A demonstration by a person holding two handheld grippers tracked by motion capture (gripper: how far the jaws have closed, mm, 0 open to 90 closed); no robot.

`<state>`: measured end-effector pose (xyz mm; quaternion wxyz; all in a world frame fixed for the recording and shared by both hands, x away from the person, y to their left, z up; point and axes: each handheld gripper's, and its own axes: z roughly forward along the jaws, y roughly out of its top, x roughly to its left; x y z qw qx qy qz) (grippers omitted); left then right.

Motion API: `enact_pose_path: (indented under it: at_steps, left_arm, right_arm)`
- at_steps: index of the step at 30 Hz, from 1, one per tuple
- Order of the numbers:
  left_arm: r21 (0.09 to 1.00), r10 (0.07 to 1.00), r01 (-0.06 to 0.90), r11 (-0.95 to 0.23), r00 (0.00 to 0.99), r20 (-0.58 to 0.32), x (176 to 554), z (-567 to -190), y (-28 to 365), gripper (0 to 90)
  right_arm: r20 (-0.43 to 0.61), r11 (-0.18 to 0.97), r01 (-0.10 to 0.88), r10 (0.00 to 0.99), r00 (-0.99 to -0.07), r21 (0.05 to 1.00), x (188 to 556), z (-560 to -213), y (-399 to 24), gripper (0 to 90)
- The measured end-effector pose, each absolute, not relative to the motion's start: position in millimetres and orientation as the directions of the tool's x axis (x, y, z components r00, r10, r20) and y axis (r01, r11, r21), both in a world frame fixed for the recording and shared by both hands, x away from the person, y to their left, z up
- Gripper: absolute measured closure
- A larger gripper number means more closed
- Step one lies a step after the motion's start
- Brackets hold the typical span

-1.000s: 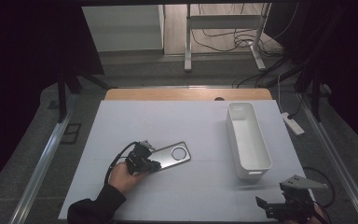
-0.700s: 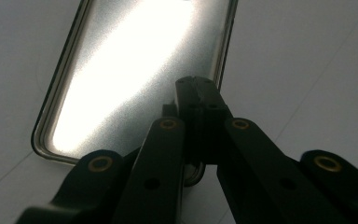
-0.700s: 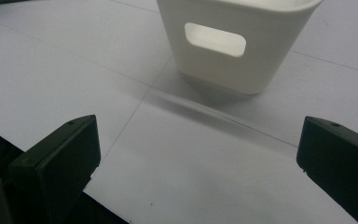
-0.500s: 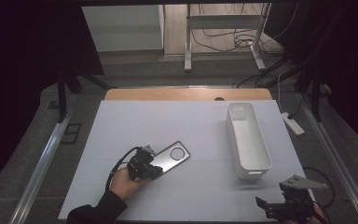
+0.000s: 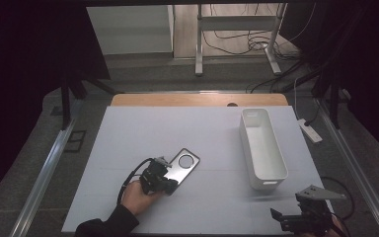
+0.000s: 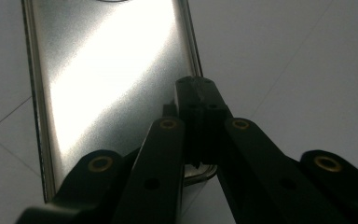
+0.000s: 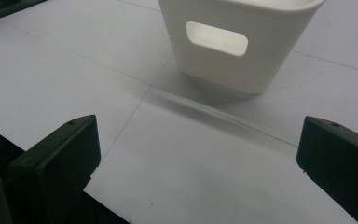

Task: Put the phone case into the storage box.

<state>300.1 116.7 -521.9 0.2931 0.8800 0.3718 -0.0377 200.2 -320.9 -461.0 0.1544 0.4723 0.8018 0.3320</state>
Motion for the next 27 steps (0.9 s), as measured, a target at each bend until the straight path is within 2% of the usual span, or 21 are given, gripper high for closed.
enact_pose_path:
  at_steps: [17,27]
  left_arm:
    - [0.518,0.646,0.664,-0.539,0.721,-0.253,298.1,-511.5,120.7,88.7]
    - [0.541,0.678,0.664,-0.516,0.703,-0.216,292.5,-498.5,140.1,70.8]
  right_arm:
    - [0.067,0.332,0.655,0.861,-0.505,0.679,200.2,-461.0,-321.2,0.1]
    - [0.066,0.332,0.655,0.861,-0.505,0.678,200.3,-461.0,-321.2,0.1]
